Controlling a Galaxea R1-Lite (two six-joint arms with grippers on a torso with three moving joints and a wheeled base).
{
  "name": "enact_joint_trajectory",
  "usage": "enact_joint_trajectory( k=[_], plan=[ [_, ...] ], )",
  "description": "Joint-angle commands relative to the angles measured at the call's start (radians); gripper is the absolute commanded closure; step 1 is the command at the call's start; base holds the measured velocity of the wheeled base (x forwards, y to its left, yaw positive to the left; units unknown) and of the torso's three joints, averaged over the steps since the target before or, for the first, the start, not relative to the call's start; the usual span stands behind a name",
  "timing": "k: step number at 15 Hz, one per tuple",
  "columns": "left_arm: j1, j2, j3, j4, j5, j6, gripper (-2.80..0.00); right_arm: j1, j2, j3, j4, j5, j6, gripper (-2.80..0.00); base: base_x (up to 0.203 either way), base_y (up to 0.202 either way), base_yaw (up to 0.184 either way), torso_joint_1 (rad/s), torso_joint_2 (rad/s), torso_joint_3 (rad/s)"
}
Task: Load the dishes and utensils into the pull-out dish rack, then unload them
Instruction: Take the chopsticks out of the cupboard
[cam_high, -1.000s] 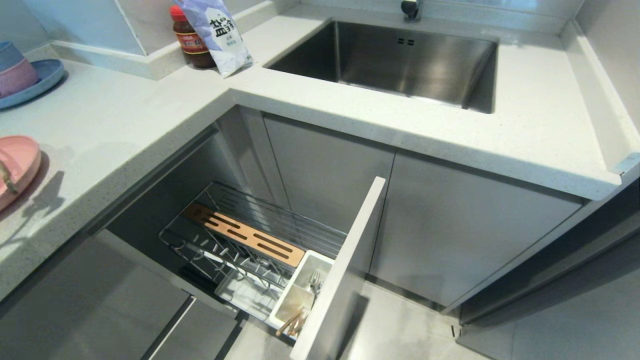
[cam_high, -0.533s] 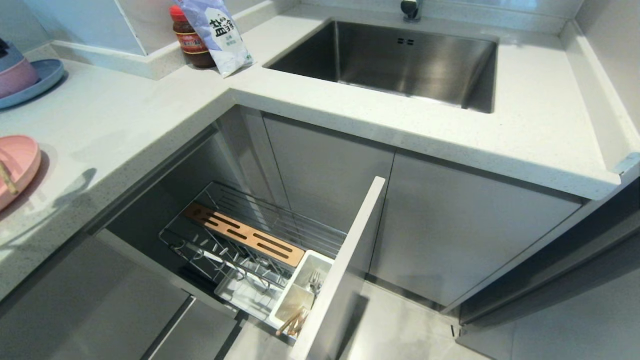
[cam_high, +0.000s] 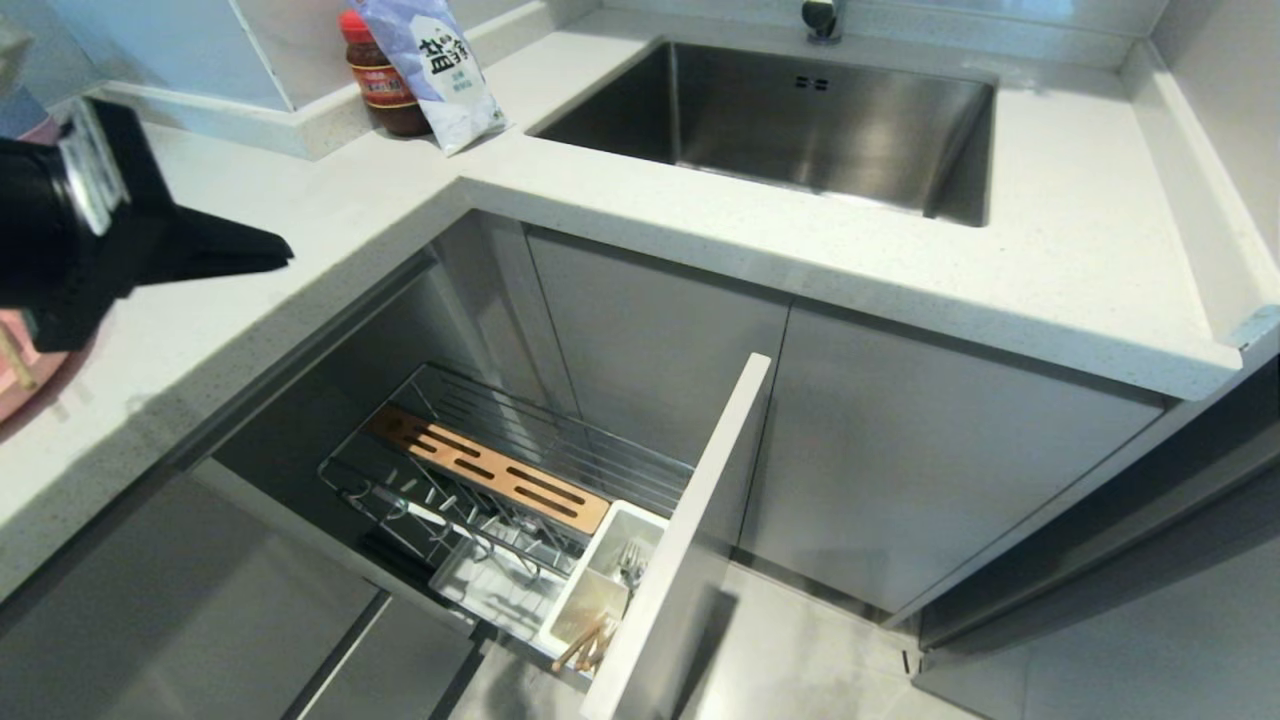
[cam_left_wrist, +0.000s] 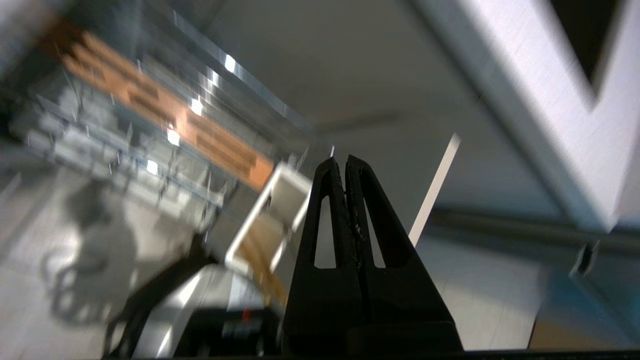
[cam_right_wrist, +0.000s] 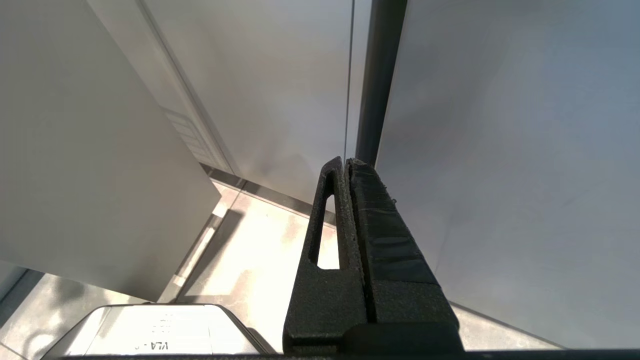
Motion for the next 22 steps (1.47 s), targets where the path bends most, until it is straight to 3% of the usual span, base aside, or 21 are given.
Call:
enact_joint_trajectory(
  k=[1,3,9,13,14,22],
  plan=[
    [-0.076,0.075,0.014,0.094,-0.002,-0.004,0.00,-0.001,-0.002,0.002,0.000,0.000,0.000,0.00,0.000,0.000,0.000,0.000,0.00,0.000],
    [-0.130,0.128,0.012,0.159,-0.001,-0.008,0.00,0.000,-0.002,0.002,0.000,0.000,0.000,0.00,0.000,0.000,0.000,0.000,0.00,0.000],
    [-0.187,0.307,-0.058,0.503,0.005,0.005,0.00,0.000,-0.002,0.002,0.000,0.000,0.000,0.00,0.000,0.000,0.000,0.000,0.00,0.000],
    [-0.217,0.388,-0.067,0.557,0.004,0.003,0.00,0.000,-0.002,0.002,0.000,0.000,0.000,0.00,0.000,0.000,0.000,0.000,0.00,0.000],
    [-0.219,0.409,-0.061,0.560,0.003,0.003,-2.80,-0.001,-0.002,0.002,0.000,0.000,0.000,0.00,0.000,0.000,0.000,0.000,0.00,0.000],
    [-0.223,0.604,-0.042,0.558,0.004,0.000,-2.80,-0.001,-0.002,0.002,0.000,0.000,0.000,0.00,0.000,0.000,0.000,0.000,0.00,0.000]
  ],
)
